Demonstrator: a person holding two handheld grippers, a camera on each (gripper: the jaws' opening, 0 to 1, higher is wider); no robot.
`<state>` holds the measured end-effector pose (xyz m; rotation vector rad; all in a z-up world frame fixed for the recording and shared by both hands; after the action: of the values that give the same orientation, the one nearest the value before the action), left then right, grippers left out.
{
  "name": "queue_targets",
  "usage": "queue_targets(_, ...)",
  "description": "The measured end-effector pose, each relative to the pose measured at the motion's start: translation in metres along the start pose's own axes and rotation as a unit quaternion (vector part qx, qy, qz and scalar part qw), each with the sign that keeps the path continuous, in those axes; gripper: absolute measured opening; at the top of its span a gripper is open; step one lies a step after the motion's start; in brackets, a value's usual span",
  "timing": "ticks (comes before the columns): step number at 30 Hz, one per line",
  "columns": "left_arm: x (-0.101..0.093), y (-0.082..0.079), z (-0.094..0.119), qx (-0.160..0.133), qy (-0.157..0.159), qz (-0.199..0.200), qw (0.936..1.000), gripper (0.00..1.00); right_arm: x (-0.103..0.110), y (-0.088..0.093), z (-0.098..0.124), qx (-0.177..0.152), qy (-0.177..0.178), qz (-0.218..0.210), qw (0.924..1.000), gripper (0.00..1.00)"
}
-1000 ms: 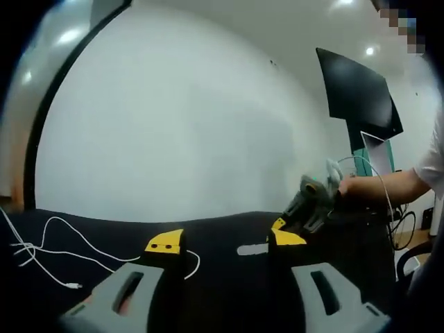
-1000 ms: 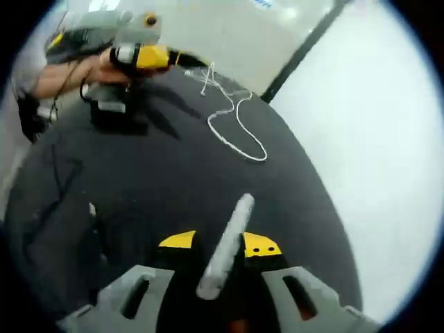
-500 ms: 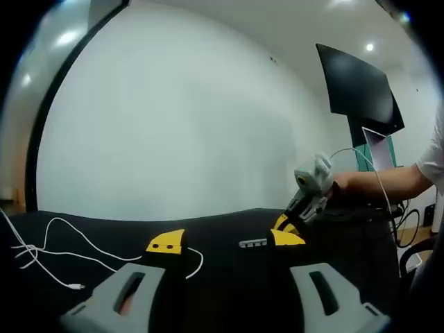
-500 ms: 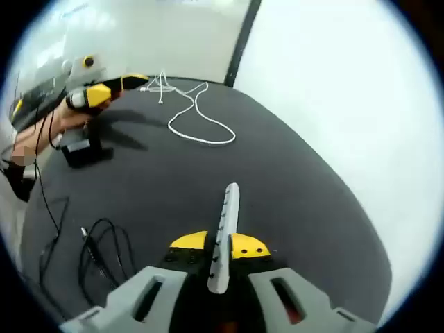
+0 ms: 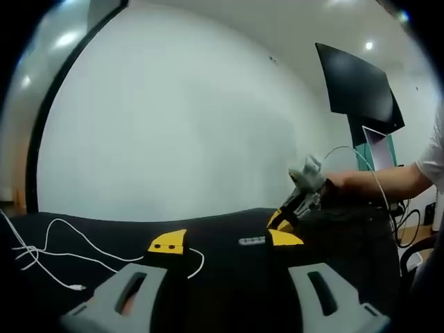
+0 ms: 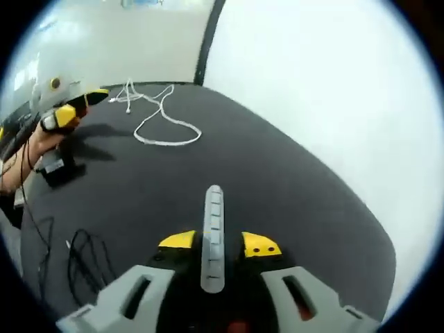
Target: Grab the wires, straighten them and put them on the rack
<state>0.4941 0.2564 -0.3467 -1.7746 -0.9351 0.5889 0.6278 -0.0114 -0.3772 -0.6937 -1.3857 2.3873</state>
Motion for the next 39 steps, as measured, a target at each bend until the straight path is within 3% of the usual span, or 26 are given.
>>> queue_targets(2, -0.004, 0.000, 0.001, 0.002, 0.001, -0.002, 1.0000, 0.40, -0.004, 0.003, -0.006, -0.007, -0.002, -0.006, 1.0000, 0.11)
queue_targets(3, -0.004, 0.000, 0.001, 0.002, 0.001, -0.003, 1.0000, 0.40, -0.004, 0.001, -0.009, -0.022, -0.014, -0.029, 0.9992, 0.09)
queue_targets(4, -0.004, -0.001, 0.001, 0.002, 0.001, -0.003, 1.0000, 0.40, -0.009, 0.002, -0.012, -0.012, -0.023, -0.049, 0.9984, 0.08)
queue_targets(7, -0.003, 0.000, 0.002, 0.003, 0.001, -0.001, 1.0000, 0.40, -0.007, -0.005, -0.008, -0.007, -0.085, 0.015, 0.9963, 0.06)
queue_targets(8, -0.005, -0.001, 0.002, 0.002, 0.001, -0.001, 1.0000, 0.40, -0.004, -0.005, -0.007, 0.007, -0.107, 0.016, 0.9941, 0.06)
queue_targets(11, -0.003, 0.000, 0.001, 0.002, 0.001, -0.002, 1.0000, 0.40, 0.001, -0.012, -0.011, 0.002, -0.169, 0.061, 0.9837, 0.06)
queue_targets(15, 0.000, 0.000, 0.001, 0.002, 0.002, -0.002, 1.0000, 0.40, 0.003, -0.016, -0.011, 0.001, -0.200, 0.106, 0.9740, 0.06)
queue_targets(17, 0.001, 0.000, 0.001, 0.000, 0.001, 0.001, 1.0000, 0.40, 0.009, -0.027, -0.008, -0.035, -0.222, 0.124, 0.9665, 0.05)
queue_targets(19, 0.003, 0.000, 0.000, -0.002, 0.002, 0.003, 1.0000, 0.40, 0.008, -0.032, -0.008, -0.039, -0.233, 0.111, 0.9653, 0.05)
queue_targets(21, 0.004, 0.000, 0.000, -0.002, 0.001, 0.002, 1.0000, 0.40, 0.011, -0.031, -0.007, -0.043, -0.258, 0.110, 0.9588, 0.05)
queue_targets(22, 0.004, 0.000, 0.000, -0.002, 0.001, 0.001, 1.0000, 0.40, 0.009, -0.029, -0.009, -0.038, -0.257, 0.107, 0.9597, 0.05)
queue_targets(24, 0.004, 0.000, 0.000, -0.001, 0.002, 0.001, 1.0000, 0.40, 0.003, -0.013, -0.017, 0.001, -0.232, 0.091, 0.9685, 0.06)
queue_targets(26, 0.005, 0.001, -0.001, 0.001, 0.001, -0.001, 1.0000, 0.40, 0.001, -0.011, -0.018, 0.000, -0.201, 0.043, 0.9786, 0.19)
queue_targets(27, 0.005, 0.001, -0.001, 0.001, 0.002, -0.001, 1.0000, 0.40, -0.003, -0.012, -0.015, 0.005, -0.185, 0.046, 0.9816, 0.22)
queue_targets(30, 0.006, 0.001, -0.001, -0.002, 0.002, 0.002, 1.0000, 0.40, -0.011, -0.034, 0.004, -0.066, -0.161, 0.062, 0.9828, 0.25)
queue_targets(31, 0.008, 0.001, -0.001, -0.002, 0.002, 0.002, 1.0000, 0.40, -0.012, -0.041, 0.010, -0.081, -0.148, 0.047, 0.9846, 0.27)
queue_targets(33, 0.009, 0.002, -0.001, -0.002, -0.001, 0.002, 1.0000, 0.40, -0.012, -0.061, 0.034, -0.130, -0.125, 0.014, 0.9836, 0.20)
queue_targets(36, 0.009, 0.001, 0.000, -0.006, -0.003, 0.004, 1.0000, 0.41, 0.003, -0.093, 0.074, -0.225, -0.104, 0.067, 0.9665, 0.20)
queue_targets(37, 0.009, 0.001, 0.000, -0.007, -0.004, 0.004, 1.0000, 0.41, 0.006, -0.102, 0.090, -0.251, -0.083, 0.065, 0.9623, 0.21)
queue_targets(39, 0.008, 0.002, 0.000, -0.003, -0.005, 0.004, 1.0000, 0.43, 0.016, -0.121, 0.127, -0.324, -0.038, 0.041, 0.9444, 0.19)
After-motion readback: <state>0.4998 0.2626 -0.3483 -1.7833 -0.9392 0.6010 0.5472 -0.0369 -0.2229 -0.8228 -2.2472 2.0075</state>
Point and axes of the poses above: the point that each gripper's makers call its tool centre point, and the gripper's own axes: z roughly backward along the fingers, x roughly to its left, y roughly out of its underside, the point moved 7 cm from there along z, roughly backward along the fingers, and after that the axes turned 13 degrees about -x, right-handed, at the moved point
